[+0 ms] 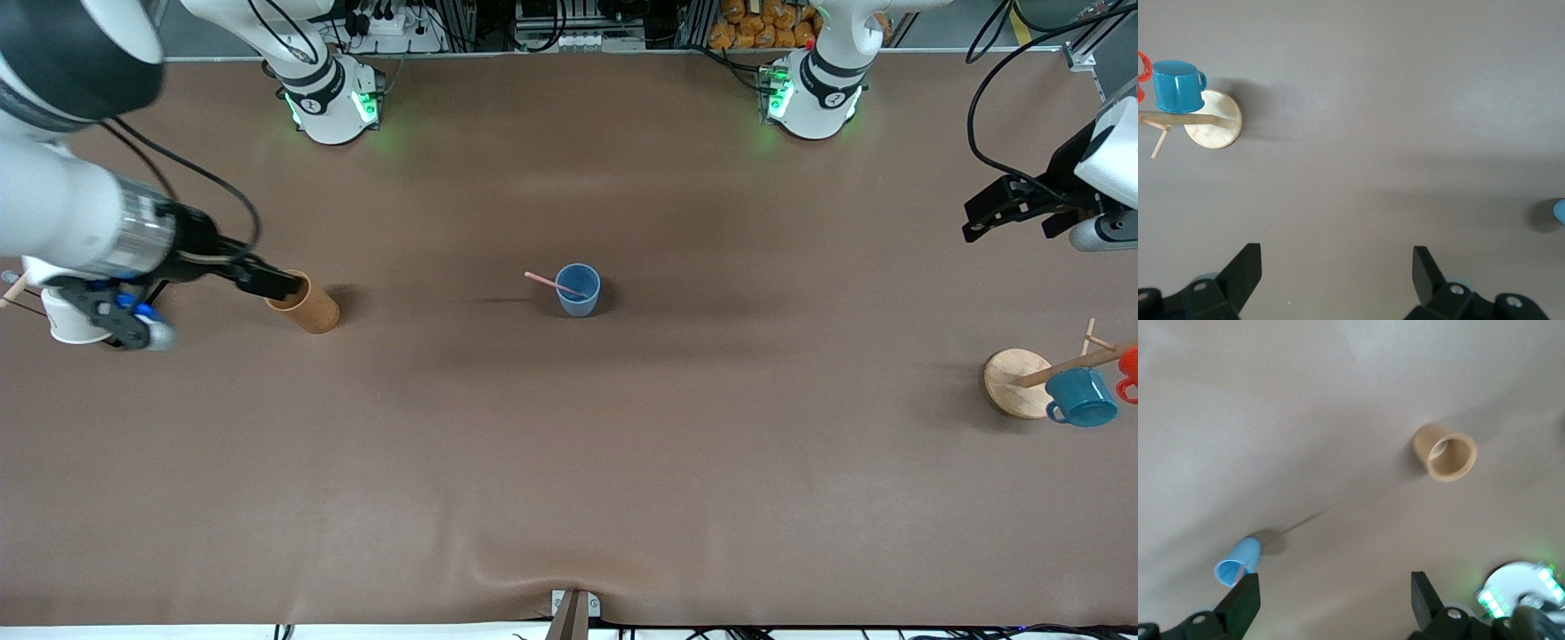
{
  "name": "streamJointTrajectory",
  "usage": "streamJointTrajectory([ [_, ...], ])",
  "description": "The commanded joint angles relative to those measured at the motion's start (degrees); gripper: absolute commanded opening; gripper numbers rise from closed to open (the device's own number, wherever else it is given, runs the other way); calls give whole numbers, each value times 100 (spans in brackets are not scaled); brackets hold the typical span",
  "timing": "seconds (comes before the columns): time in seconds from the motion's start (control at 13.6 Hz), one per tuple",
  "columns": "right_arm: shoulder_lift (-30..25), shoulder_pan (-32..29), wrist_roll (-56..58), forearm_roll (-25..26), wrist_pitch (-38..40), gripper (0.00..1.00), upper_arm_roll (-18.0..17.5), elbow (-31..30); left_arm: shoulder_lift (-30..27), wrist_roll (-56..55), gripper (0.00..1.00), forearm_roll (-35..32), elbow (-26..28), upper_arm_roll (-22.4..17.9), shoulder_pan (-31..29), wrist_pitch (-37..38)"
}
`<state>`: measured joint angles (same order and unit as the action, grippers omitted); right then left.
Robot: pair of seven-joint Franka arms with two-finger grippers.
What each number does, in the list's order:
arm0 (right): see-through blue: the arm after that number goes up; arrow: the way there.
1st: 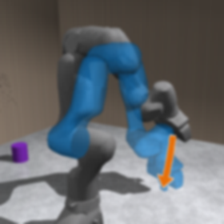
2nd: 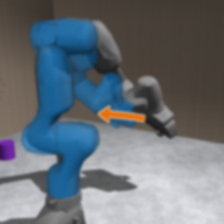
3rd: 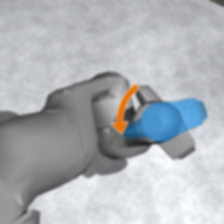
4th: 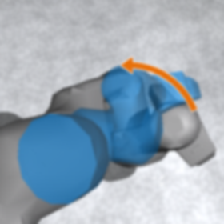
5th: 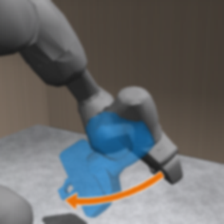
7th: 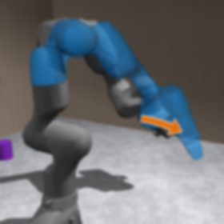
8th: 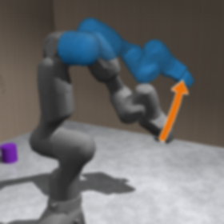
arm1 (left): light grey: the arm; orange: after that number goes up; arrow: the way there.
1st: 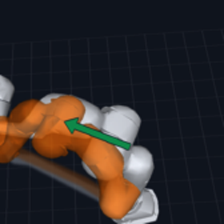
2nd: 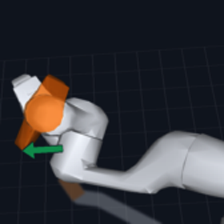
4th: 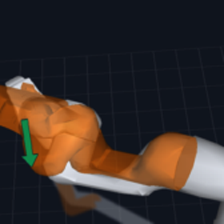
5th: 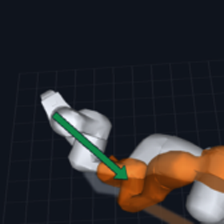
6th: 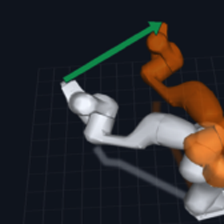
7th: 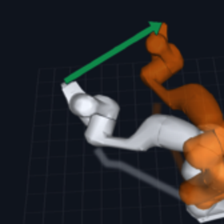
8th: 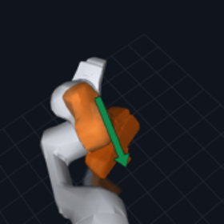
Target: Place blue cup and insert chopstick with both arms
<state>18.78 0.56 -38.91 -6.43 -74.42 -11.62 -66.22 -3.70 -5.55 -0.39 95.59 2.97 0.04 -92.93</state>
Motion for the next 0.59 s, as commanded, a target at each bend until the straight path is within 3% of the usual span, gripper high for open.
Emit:
streamJointTrajectory([
  [0.0,-339,-397,1442,344,173,100,-104,-57,-131,10,100,83,66,19,-4,64],
  [0.22,-709,-653,2825,511,235,100,53,-215,-131,19,100,83,30,19,32,73],
  [0.51,-1341,-260,3486,512,209,100,790,-820,-104,36,100,92,39,37,40,73],
])
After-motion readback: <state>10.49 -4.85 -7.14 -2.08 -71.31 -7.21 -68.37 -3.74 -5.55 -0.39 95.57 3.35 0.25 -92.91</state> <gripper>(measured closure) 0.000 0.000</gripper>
